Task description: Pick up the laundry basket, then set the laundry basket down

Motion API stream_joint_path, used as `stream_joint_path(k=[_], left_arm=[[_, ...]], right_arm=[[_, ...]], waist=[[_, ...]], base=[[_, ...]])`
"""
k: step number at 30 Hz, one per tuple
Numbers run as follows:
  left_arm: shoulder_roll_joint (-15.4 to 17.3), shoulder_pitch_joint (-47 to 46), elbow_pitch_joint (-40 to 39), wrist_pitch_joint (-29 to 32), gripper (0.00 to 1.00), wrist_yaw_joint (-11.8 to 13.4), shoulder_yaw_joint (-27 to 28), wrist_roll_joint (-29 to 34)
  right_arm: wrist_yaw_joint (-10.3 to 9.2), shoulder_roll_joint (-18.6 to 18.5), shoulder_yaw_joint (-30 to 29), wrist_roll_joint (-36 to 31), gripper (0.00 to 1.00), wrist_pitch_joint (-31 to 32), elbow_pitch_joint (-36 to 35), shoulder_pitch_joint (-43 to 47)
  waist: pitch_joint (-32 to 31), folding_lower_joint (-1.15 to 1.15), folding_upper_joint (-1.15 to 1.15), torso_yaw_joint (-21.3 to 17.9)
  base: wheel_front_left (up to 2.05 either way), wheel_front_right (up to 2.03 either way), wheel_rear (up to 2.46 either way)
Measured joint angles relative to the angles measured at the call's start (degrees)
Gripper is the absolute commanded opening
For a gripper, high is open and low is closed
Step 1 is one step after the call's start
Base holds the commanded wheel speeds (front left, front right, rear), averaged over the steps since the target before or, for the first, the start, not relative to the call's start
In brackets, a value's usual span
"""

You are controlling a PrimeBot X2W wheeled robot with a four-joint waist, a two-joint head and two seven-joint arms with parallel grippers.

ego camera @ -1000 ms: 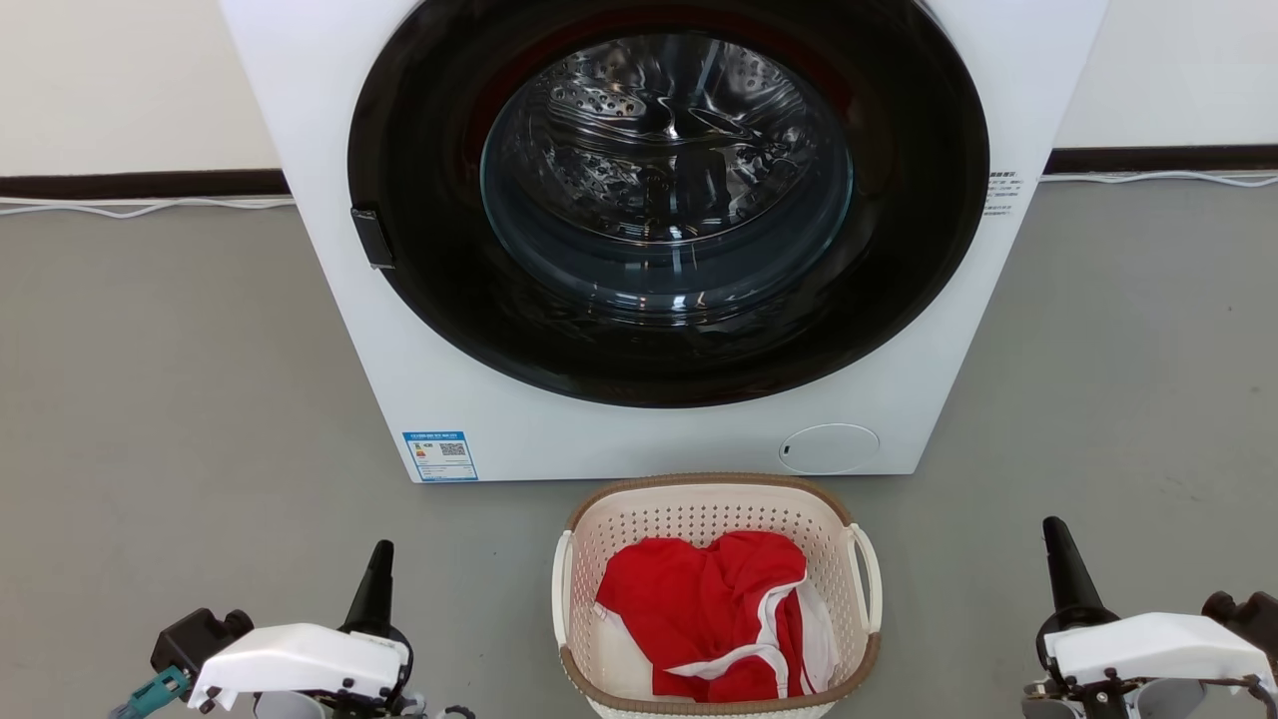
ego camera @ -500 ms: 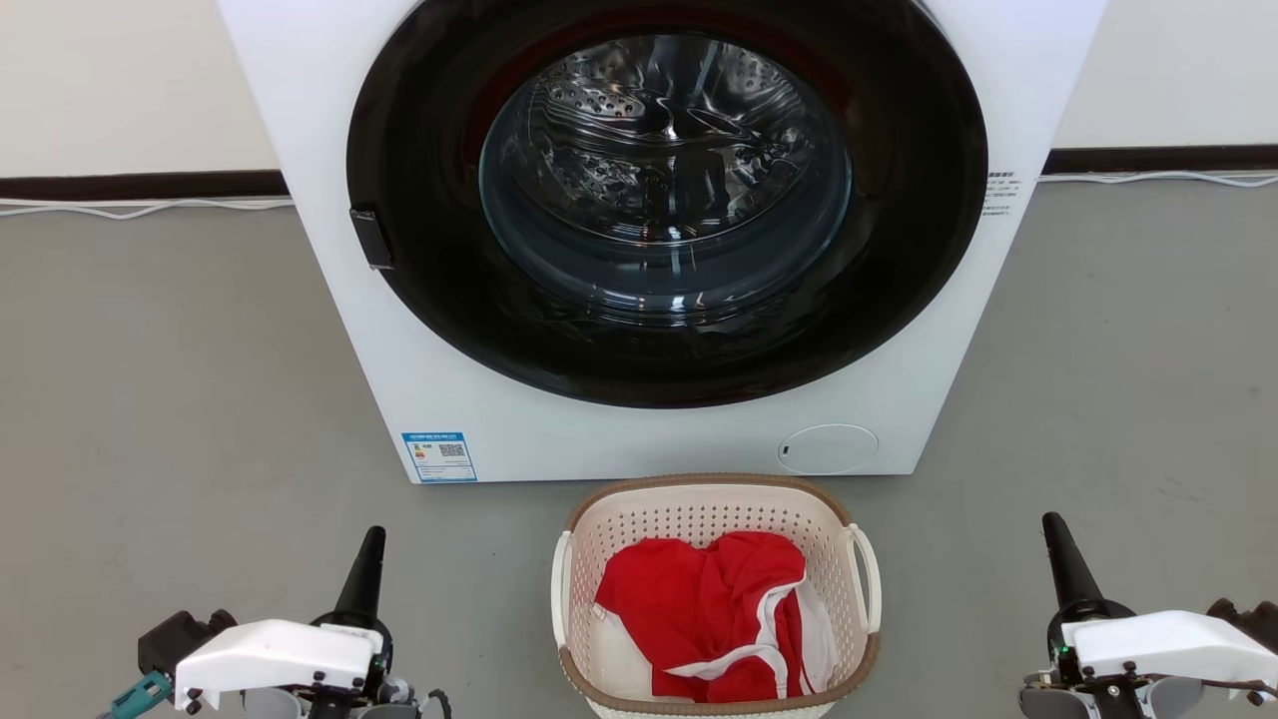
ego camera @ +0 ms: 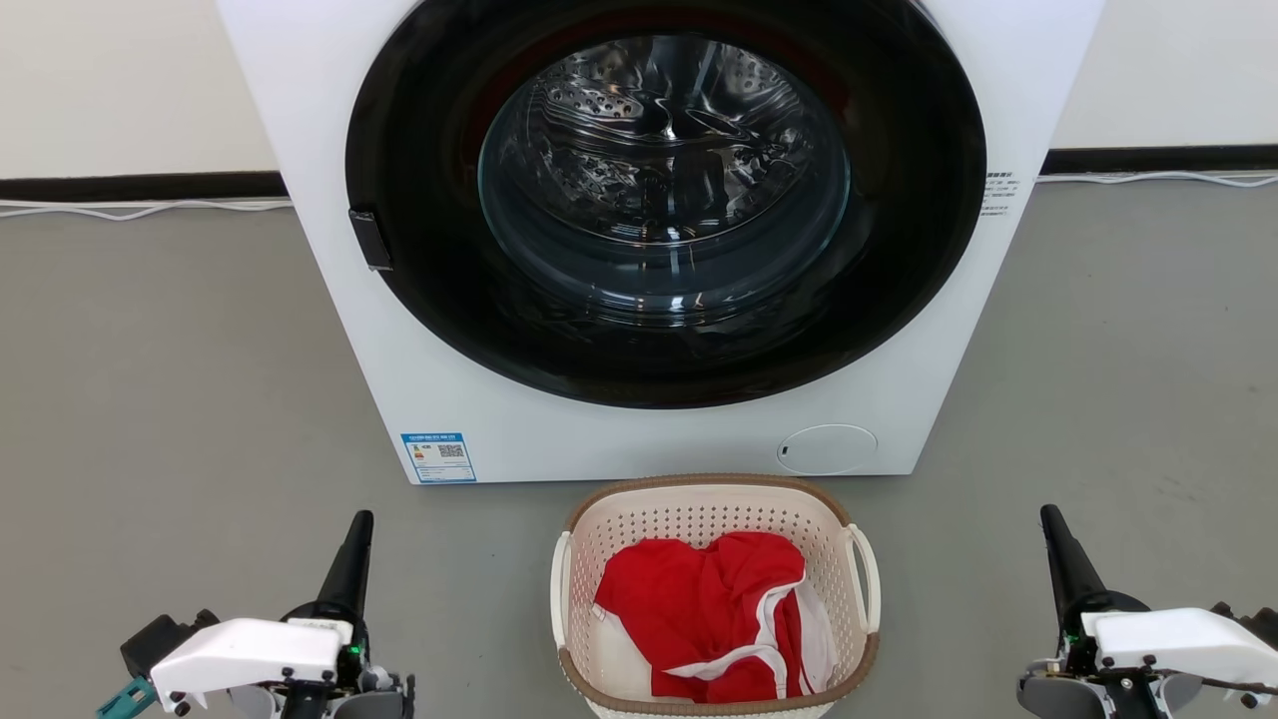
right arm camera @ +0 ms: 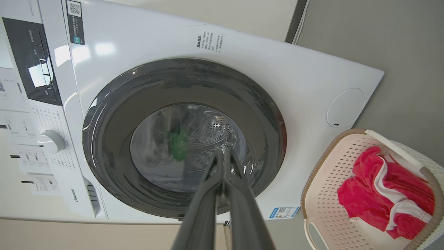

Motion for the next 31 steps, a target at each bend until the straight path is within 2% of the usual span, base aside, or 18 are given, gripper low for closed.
stream_joint_path(k=[19, 31], left_arm=[[0.04, 0.0, -2.07, 3.11, 0.0, -2.16, 2.13, -10.57], [0.04, 0.0, -2.16, 3.12, 0.0, -2.53, 2.22, -11.41]], right_arm=[[0.0, 0.24, -0.14, 13.26, 0.0, 2.76, -1.57, -0.04], [0.0, 0.26, -0.15, 13.66, 0.0, 2.76, -1.59, -0.05]], waist=[[-0.06, 0.0, 0.0, -0.11], [-0.06, 0.0, 0.0, -0.11]], base=[[0.0, 0.0, 0.0], [0.0, 0.0, 0.0]])
